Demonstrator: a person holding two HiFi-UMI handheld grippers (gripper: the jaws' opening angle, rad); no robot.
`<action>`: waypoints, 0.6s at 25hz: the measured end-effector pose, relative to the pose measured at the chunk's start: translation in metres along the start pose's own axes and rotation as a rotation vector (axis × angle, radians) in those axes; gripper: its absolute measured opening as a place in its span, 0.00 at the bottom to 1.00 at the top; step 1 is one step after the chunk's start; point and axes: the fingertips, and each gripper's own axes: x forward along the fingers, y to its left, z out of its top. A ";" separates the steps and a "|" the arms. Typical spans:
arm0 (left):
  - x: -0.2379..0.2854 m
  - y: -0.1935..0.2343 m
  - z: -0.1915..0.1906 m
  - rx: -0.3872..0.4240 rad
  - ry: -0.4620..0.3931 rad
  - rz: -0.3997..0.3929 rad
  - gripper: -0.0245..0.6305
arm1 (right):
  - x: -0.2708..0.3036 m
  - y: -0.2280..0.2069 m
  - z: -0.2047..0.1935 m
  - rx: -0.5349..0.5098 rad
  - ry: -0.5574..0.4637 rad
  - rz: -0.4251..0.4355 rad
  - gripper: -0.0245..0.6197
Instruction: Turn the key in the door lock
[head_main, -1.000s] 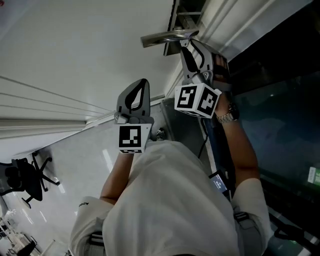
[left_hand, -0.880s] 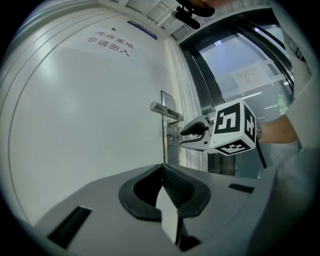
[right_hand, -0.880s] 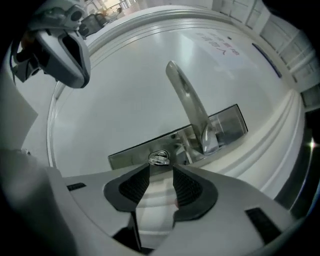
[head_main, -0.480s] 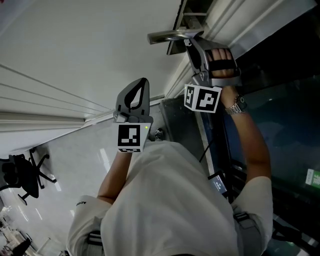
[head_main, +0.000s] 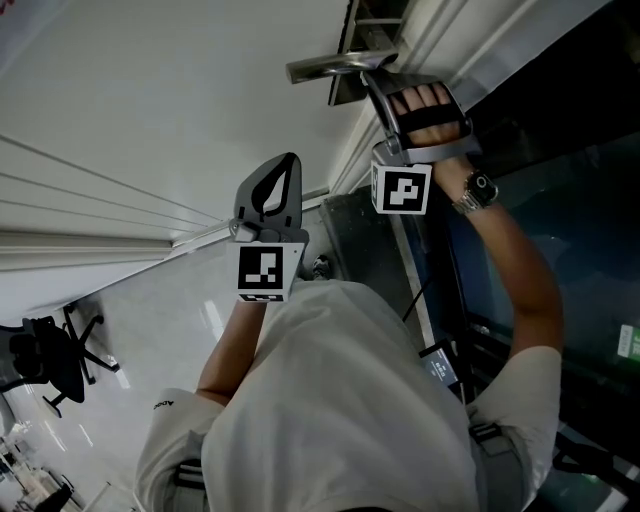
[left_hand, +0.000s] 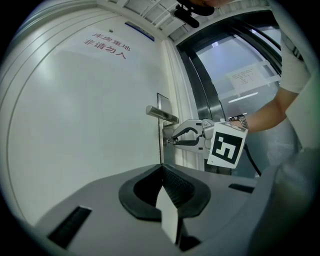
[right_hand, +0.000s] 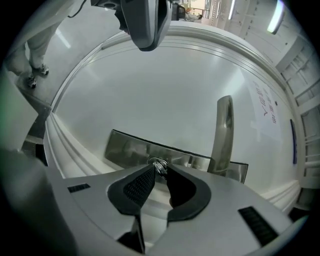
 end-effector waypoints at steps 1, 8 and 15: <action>0.000 -0.002 0.001 0.001 0.000 -0.005 0.05 | 0.000 0.001 0.001 0.001 -0.001 0.007 0.16; 0.003 -0.009 0.002 0.004 -0.003 -0.022 0.05 | -0.001 -0.004 -0.002 0.199 0.038 -0.007 0.09; 0.002 -0.004 0.000 -0.001 -0.001 -0.006 0.05 | -0.001 -0.007 -0.004 0.497 0.069 0.008 0.11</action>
